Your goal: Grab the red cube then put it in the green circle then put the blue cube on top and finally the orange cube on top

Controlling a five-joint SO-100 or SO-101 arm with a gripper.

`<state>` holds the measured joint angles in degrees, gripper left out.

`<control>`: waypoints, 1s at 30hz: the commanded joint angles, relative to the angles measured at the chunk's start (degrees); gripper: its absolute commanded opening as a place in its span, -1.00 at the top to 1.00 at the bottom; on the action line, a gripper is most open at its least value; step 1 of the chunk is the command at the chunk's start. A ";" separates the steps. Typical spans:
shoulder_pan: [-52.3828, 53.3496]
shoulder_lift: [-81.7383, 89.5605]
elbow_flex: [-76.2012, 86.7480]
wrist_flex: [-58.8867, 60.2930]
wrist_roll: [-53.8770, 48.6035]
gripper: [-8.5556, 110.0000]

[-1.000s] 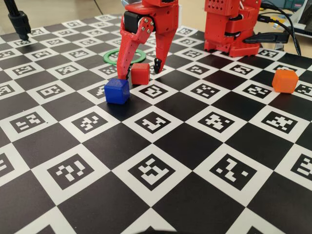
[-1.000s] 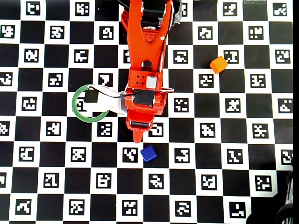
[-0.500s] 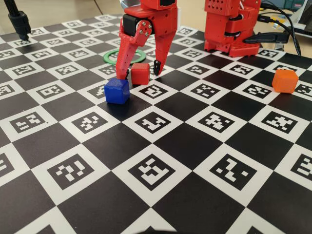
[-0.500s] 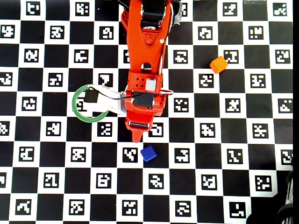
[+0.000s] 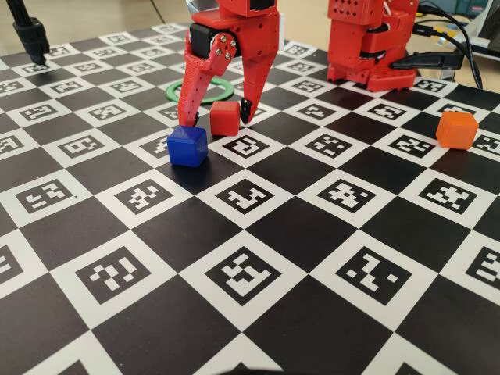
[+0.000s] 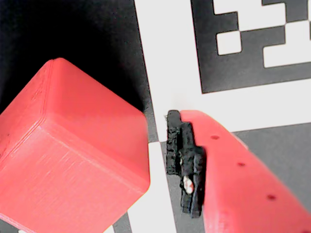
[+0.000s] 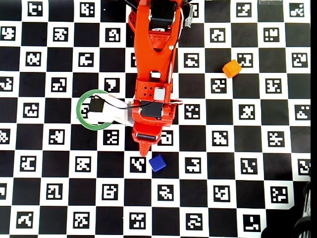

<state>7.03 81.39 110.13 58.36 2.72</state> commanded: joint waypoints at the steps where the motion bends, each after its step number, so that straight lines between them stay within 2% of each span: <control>1: -0.09 1.14 -4.13 -0.18 1.41 0.13; 22: -1.32 0.53 -5.54 -0.62 11.51 0.14; 30: -2.02 0.35 -5.98 0.18 18.81 0.08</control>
<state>5.45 81.39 108.72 58.18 18.72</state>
